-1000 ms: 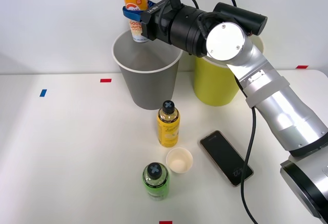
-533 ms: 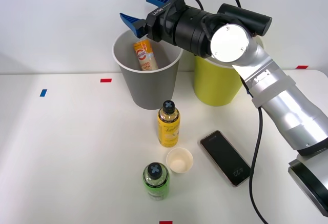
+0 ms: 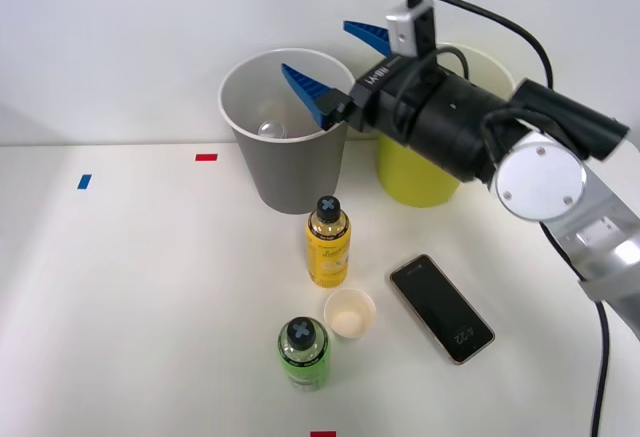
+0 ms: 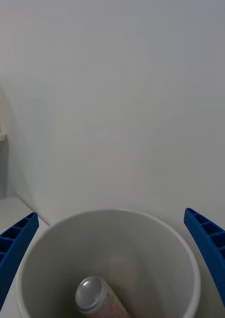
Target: Put cans in the gray bin, plastic bottles in the light green bin
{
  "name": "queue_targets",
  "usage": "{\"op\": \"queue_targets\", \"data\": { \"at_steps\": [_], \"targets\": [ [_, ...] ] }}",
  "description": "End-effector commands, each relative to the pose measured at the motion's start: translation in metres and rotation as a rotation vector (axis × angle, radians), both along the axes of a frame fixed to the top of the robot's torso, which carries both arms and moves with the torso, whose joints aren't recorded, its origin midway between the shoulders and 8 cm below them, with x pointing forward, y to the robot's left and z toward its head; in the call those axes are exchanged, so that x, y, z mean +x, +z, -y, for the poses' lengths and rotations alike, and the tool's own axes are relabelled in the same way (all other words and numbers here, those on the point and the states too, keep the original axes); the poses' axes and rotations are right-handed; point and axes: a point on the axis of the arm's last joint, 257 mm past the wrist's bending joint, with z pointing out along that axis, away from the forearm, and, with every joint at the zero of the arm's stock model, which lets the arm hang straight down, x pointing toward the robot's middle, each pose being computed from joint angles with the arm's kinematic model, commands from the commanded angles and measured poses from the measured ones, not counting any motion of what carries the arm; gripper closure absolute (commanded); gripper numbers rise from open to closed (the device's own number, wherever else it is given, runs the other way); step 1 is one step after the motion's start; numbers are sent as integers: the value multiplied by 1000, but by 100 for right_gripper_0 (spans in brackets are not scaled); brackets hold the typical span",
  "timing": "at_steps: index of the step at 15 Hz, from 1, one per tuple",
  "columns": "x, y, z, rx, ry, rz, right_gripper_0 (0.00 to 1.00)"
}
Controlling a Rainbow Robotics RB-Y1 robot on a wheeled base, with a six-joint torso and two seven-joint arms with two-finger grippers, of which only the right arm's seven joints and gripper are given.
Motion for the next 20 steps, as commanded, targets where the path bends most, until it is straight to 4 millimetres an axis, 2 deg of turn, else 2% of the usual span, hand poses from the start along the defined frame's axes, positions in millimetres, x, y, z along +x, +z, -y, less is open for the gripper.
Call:
{"op": "queue_targets", "data": {
  "at_steps": [1, 2, 4, 6, 8, 14, 18, 20],
  "targets": [
    [-39, -17, 63, 142, -141, 14, 0],
    [-53, -29, 84, 184, -197, 4, 0],
    [-74, -45, 110, 239, -280, -14, 0],
    [-94, -66, 141, 206, -411, 38, 0],
    [-109, -97, 163, 255, -512, -26, 0],
    [-137, -156, 211, 352, -718, -187, 0],
    [-152, -177, 227, 370, -798, -234, 0],
    [-155, -179, 231, 352, -816, -230, 0]
  ]
}}
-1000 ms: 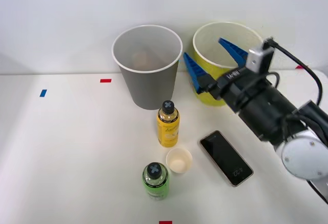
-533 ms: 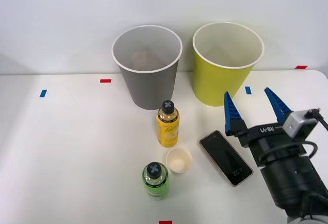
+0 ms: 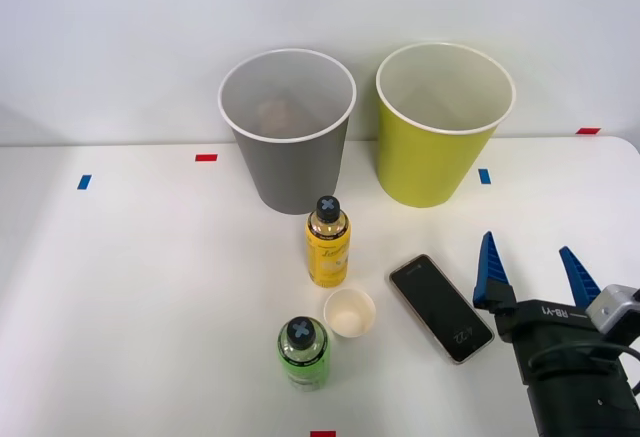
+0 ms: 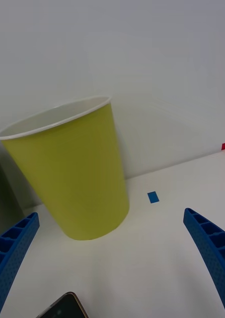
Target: Put cans in the gray bin, plastic bottles in the light green bin
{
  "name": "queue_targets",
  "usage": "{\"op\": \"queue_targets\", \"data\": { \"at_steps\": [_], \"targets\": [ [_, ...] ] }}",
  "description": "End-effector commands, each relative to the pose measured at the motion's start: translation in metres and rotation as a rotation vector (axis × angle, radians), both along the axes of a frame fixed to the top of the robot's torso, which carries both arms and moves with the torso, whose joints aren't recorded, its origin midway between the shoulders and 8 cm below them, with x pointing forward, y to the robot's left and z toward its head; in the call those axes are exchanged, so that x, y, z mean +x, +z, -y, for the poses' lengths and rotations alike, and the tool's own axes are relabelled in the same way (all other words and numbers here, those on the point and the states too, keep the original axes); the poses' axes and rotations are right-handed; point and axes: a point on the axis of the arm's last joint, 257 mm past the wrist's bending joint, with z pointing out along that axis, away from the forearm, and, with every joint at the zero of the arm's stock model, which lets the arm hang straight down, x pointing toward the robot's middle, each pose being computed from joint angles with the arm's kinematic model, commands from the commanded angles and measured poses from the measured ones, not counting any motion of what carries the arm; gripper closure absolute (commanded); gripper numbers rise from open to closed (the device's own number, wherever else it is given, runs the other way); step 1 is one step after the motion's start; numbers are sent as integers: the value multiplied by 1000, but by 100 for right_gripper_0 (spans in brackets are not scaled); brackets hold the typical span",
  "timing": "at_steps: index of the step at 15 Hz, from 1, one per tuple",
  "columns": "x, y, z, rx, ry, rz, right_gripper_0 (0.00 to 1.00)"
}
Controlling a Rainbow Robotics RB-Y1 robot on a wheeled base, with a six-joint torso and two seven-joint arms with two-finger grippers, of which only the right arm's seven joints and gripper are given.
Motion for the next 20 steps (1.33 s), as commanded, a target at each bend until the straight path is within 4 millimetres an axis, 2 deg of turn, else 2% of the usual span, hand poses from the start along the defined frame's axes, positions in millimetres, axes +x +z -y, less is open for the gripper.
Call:
{"op": "queue_targets", "data": {
  "at_steps": [1, 5, 8, 11, 14, 17, 20],
  "targets": [
    [-5, -4, 8, -26, -25, -10, 0],
    [-5, -3, 7, -38, -29, -9, 0],
    [-1, -10, 10, -121, -52, 16, 0],
    [-8, -17, -1, -69, -26, 80, 0],
    [-42, -27, -9, -65, 26, 78, 0],
    [-78, -41, -14, -142, 44, 49, 0],
    [-105, -57, -22, -235, 43, -5, 0]
  ]
}}
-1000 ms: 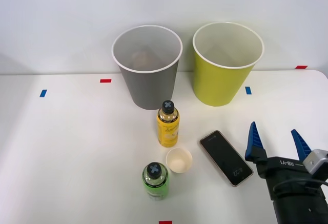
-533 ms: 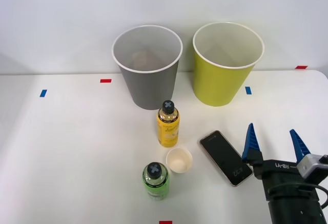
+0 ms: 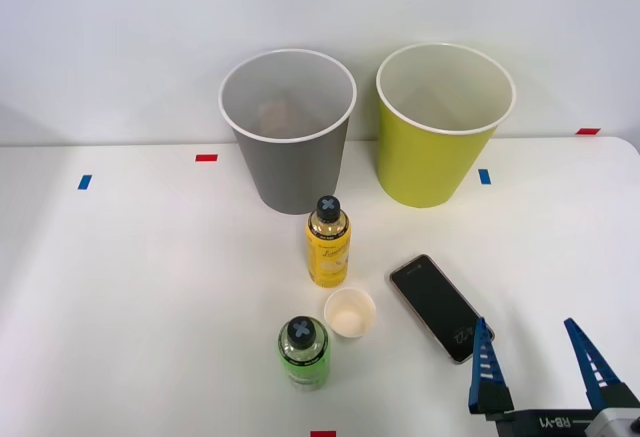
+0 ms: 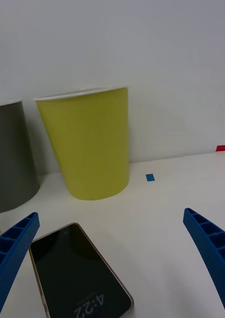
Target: Put cans in the gray bin, plastic bottles in the light green bin
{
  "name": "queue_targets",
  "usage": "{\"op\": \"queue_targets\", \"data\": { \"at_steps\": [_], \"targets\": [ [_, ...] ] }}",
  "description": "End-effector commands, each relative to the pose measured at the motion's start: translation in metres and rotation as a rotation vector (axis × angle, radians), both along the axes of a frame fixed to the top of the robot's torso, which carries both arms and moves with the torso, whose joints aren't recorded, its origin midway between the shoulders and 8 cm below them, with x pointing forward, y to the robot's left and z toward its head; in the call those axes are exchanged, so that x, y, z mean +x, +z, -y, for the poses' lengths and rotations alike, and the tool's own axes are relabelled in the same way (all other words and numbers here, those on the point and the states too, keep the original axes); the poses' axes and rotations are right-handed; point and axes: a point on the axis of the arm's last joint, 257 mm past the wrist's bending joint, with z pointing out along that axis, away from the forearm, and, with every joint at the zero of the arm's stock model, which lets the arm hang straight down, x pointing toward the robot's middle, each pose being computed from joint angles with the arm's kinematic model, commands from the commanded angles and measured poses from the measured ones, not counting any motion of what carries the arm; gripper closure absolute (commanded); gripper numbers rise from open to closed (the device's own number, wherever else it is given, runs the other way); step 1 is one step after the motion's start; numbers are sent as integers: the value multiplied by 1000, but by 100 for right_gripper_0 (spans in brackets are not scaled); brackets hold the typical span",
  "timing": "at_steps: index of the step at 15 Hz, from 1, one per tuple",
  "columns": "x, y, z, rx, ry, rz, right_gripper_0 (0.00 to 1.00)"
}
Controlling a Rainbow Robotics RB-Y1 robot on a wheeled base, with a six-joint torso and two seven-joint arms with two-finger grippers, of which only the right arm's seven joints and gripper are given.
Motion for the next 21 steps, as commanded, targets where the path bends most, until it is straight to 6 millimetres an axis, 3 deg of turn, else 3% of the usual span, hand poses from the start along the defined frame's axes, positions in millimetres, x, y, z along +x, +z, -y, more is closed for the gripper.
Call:
{"op": "queue_targets", "data": {
  "at_steps": [1, 4, 7, 15, 21],
  "targets": [
    [-28, -18, -10, -43, 5, -56, 0],
    [-50, -42, -12, -36, -7, -48, 0],
    [-71, -53, -25, -10, 30, -59, 0],
    [-87, -77, -28, -78, 92, -118, 0],
    [-87, -77, -29, -79, 92, -118, 0]
  ]
}}
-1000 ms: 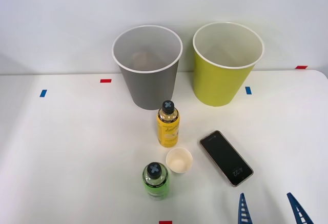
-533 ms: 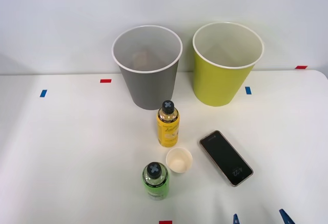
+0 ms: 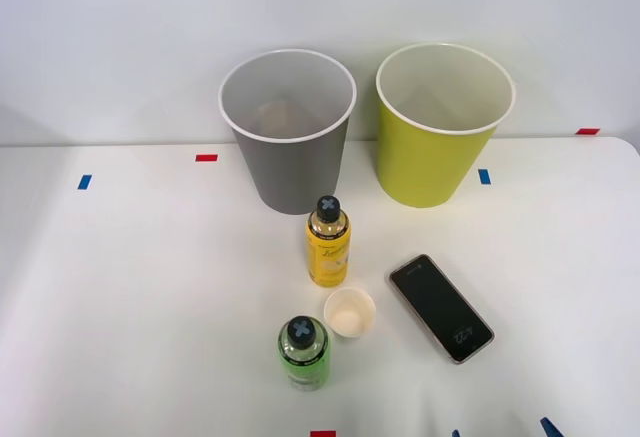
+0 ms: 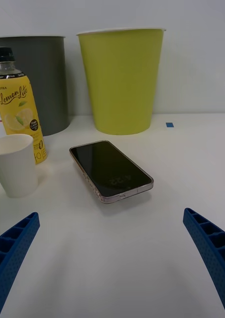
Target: Put cans in the gray bin, plastic bottles in the light green bin
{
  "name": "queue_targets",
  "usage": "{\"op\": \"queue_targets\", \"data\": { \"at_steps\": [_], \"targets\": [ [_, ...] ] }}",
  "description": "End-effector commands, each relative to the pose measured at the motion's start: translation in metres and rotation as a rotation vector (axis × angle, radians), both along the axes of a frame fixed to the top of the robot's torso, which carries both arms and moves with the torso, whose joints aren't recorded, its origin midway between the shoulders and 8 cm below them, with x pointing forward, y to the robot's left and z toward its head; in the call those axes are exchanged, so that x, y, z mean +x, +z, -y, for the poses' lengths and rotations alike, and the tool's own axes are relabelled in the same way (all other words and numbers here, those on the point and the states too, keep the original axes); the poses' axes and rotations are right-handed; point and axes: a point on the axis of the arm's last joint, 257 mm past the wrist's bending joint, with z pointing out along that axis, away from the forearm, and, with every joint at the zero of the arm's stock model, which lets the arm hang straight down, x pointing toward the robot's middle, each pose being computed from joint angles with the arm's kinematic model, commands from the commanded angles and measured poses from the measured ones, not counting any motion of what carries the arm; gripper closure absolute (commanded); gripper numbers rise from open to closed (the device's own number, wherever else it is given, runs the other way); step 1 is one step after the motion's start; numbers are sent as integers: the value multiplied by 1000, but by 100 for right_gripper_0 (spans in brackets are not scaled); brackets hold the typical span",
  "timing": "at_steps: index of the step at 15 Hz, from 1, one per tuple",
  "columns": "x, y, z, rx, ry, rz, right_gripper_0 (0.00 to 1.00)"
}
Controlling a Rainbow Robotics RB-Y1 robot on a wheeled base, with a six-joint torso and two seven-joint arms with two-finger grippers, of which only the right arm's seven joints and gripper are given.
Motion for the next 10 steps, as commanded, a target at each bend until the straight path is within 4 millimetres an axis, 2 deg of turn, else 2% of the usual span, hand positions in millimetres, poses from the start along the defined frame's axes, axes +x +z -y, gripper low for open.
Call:
{"op": "queue_targets", "data": {
  "at_steps": [1, 10],
  "targets": [
    [0, 0, 0, 0, 0, -1, 0],
    [0, 0, 0, 0, 0, -1, 0]
  ]
}}
